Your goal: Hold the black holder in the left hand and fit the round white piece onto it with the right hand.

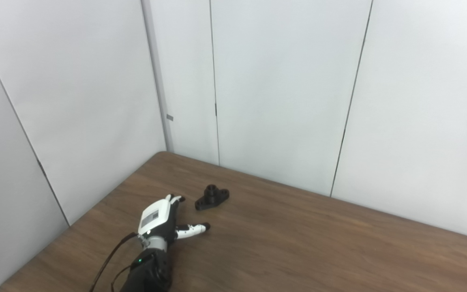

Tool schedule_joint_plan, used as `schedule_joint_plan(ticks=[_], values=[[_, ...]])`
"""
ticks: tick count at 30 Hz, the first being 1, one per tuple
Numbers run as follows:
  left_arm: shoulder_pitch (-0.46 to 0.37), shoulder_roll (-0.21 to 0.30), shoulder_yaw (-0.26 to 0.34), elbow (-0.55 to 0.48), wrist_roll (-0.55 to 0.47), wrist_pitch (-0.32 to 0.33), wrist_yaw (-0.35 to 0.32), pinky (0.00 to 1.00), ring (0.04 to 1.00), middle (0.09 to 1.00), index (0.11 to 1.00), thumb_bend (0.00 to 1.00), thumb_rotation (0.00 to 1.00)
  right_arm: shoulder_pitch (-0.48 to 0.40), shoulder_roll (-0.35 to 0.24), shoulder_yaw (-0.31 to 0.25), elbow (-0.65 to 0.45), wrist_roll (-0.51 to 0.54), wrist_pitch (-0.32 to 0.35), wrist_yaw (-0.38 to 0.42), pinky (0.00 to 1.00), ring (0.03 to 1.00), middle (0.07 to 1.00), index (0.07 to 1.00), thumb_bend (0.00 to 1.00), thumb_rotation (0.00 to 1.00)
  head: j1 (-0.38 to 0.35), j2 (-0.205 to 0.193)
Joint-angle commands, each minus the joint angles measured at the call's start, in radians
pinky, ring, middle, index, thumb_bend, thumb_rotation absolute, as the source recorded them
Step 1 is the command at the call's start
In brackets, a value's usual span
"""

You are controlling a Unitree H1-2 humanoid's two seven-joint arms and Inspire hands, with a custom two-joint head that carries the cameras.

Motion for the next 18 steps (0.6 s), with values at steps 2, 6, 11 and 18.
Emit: schedule_joint_plan(ticks=[2,6,11,18], values=[[-0.048,0.036,-0.013,0.011,-0.007,-0.022,0.042,1.00,0.953,0.977,0.883,0.80,0.47,0.042,-0.004,-0.018,-0.025,0.000,-0.012,-0.003,0.78,0.924,0.949,0.957,0.39,0.87,-0.006,0.007],[-0.071,0.041,-0.029,0.048,-0.028,-0.041,0.068,1.00,0.951,0.971,0.880,0.82,0.47,0.073,-0.006,-0.020,-0.041,0.001,-0.020,0.001,0.78,0.922,0.948,0.956,0.40,0.86,-0.015,0.013],[-0.099,0.051,-0.053,0.088,-0.028,-0.050,0.092,1.00,0.949,0.969,0.892,0.82,0.47,0.110,-0.005,-0.023,-0.056,-0.008,-0.037,0.000,0.77,0.912,0.939,0.946,0.39,0.86,-0.029,0.025],[-0.129,0.062,-0.085,0.122,-0.031,-0.047,0.110,1.00,0.929,0.962,0.890,0.83,0.48,0.155,0.002,-0.026,-0.075,-0.009,-0.052,-0.002,0.75,0.900,0.929,0.931,0.39,0.85,-0.044,0.033]])
